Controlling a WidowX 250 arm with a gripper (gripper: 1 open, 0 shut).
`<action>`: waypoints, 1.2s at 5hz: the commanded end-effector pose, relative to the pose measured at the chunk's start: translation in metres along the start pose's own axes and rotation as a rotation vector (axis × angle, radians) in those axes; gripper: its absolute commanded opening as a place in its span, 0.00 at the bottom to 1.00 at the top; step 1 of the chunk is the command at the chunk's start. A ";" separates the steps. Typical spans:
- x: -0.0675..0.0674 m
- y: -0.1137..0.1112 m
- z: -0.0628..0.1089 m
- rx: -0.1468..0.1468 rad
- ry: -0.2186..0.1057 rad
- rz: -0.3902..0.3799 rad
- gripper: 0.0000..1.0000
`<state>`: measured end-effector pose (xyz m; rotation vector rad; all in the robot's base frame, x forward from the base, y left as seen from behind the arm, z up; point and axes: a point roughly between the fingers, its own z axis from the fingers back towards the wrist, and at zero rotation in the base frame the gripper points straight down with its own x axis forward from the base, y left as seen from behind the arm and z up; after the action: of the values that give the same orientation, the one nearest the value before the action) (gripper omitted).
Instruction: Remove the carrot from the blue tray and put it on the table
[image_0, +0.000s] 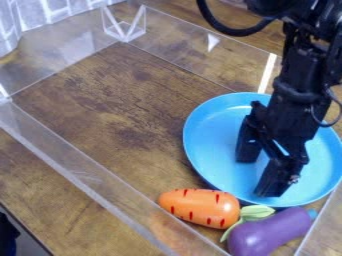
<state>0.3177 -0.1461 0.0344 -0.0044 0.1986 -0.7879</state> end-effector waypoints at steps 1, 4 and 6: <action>0.001 -0.009 0.029 0.041 -0.077 -0.020 1.00; 0.001 -0.023 0.027 0.058 -0.056 -0.041 1.00; 0.006 -0.030 0.022 0.063 -0.051 -0.052 1.00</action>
<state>0.3056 -0.1590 0.0319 0.0353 0.2058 -0.8068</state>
